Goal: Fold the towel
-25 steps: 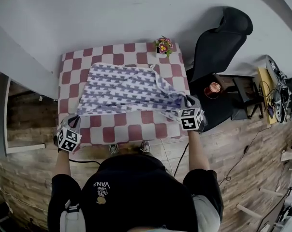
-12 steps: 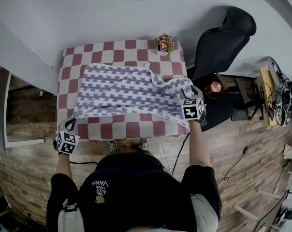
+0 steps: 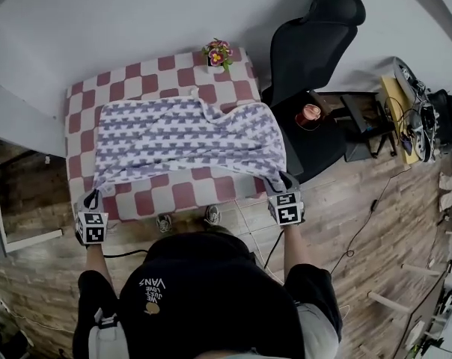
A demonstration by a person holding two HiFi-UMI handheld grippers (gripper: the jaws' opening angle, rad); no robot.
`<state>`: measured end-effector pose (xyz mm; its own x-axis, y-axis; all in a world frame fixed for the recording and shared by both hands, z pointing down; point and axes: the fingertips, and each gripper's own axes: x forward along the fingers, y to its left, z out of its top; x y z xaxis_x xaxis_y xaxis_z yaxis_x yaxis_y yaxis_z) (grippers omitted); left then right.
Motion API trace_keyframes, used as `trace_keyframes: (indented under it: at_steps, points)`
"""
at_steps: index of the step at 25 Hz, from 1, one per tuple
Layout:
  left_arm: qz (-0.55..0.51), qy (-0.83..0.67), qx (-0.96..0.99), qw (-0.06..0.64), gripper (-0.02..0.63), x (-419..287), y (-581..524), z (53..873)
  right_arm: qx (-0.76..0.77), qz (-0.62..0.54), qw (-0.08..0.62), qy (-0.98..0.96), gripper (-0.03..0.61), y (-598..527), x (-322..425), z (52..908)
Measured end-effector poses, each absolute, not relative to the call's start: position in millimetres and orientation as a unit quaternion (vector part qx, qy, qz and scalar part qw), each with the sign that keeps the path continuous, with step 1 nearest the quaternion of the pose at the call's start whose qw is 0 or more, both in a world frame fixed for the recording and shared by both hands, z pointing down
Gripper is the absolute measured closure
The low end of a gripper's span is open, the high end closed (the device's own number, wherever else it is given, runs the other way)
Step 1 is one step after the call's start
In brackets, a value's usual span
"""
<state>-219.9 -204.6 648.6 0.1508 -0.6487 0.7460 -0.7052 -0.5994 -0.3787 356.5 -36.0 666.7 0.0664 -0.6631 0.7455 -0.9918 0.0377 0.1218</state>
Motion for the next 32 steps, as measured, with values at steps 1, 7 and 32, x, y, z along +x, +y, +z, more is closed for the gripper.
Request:
trace_keyframes:
  at_steps: [1, 7, 32]
  points:
    - [0.474, -0.452, 0.755, 0.030, 0.592, -220, -204, 648, 0.641, 0.245, 0.334, -0.646, 0.377, -31, 352, 671]
    - [0.473, -0.487, 0.734, 0.029, 0.592, -219, -202, 637, 0.594, 0.222, 0.362, -0.683, 0.379, -32, 349, 686]
    - [0.328, -0.555, 0.759, -0.091, 0.592, -260, -101, 510, 0.708, 0.148, 0.196, -0.663, 0.568, 43, 355, 516]
